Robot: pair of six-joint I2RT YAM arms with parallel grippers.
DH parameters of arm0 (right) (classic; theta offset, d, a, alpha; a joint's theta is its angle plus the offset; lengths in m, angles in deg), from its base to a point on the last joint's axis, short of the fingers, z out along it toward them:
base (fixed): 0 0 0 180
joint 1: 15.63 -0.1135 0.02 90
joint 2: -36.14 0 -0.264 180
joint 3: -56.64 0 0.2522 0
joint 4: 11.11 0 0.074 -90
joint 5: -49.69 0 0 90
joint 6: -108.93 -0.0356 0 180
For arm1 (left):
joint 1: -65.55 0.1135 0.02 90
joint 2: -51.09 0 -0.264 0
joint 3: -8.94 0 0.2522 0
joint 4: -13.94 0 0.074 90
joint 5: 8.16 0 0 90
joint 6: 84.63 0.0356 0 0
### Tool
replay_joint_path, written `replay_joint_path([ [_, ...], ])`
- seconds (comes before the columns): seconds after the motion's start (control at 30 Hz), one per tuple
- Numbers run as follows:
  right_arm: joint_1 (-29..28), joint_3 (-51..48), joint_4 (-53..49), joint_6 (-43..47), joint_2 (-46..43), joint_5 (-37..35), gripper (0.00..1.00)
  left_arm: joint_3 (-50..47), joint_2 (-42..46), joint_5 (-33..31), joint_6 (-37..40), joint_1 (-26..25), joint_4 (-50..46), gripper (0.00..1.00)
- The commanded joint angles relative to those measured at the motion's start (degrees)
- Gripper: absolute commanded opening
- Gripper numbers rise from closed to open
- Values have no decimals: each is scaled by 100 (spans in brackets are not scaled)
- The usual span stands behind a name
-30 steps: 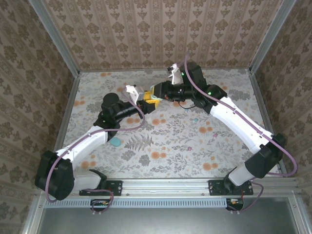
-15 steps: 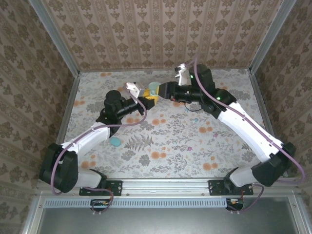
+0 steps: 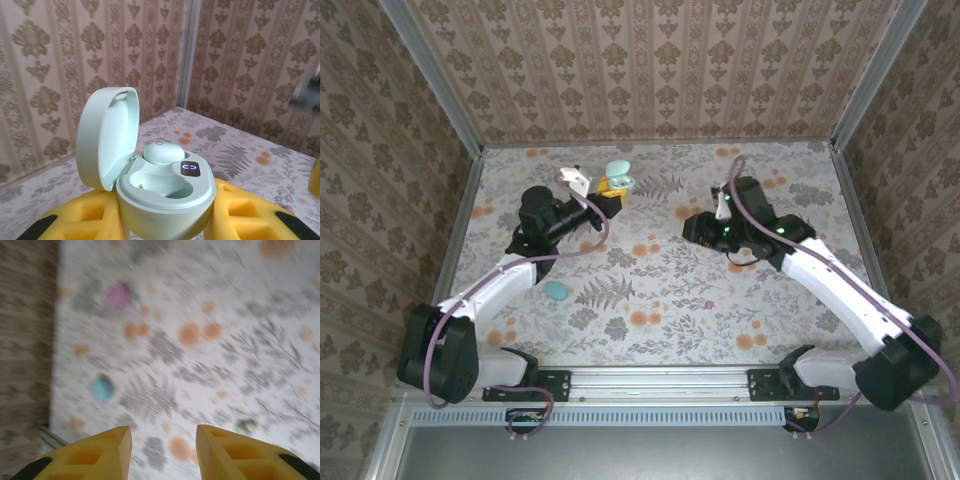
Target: Insert wireless bluetooth earbuds into charging case
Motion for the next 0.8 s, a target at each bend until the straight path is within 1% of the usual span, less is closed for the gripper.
replay_joint_path([
  [0.0, -89, -90, -469, 611, 652, 211, 41, -68, 413, -136, 67, 78, -31, 32],
  [0.1, -258, 157, -516, 1101, 1450, 443, 43, -96, 695, -238, 161, 121, -239, 32],
  [0.2, -438, 541, -592, 1487, 2145, 509, 45, -133, 969, -363, 243, 126, -413, 32],
  [0.37, -578, 1211, -985, 1993, 3111, 387, 45, -165, 1289, -454, 307, 123, -642, 32],
  [0.53, -597, 1399, -1198, 2192, 3461, 328, 45, -156, 1408, -500, 331, 130, -742, 33],
  [0.77, -596, 1135, -1148, 2160, 3518, 402, 45, -46, 1241, -391, 292, 123, -658, 33],
])
